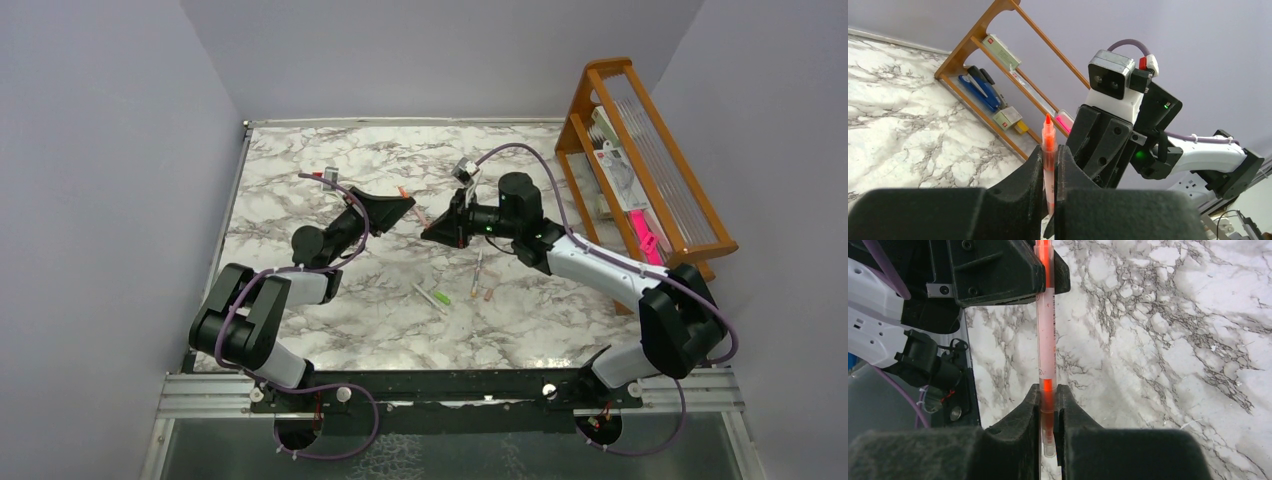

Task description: Insert the pens into the pen caps

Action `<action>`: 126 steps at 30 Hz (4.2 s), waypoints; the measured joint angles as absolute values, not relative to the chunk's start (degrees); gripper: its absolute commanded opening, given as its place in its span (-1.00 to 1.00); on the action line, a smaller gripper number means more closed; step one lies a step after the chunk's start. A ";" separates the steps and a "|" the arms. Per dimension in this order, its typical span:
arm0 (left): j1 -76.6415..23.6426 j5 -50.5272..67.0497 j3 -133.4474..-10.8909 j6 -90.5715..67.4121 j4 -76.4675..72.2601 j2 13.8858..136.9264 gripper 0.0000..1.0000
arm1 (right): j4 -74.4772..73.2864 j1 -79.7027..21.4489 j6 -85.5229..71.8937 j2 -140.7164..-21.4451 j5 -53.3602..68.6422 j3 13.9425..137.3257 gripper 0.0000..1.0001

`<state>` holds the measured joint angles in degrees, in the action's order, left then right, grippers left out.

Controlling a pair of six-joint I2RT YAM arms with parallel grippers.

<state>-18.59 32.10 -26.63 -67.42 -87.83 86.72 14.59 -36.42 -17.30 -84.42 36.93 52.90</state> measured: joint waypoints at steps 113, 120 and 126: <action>-29.76 15.92 -31.73 -27.92 -38.15 71.59 -1.00 | -15.66 -34.00 -35.57 -86.74 -8.91 42.26 -0.98; -29.98 15.90 -31.73 -27.92 -38.11 72.07 -1.00 | -15.38 -33.63 -35.24 -89.52 -11.79 44.91 -0.98; -30.09 15.92 -31.73 -27.94 -38.04 73.19 -1.00 | -15.49 -33.23 -34.65 -91.90 -13.69 47.35 -0.96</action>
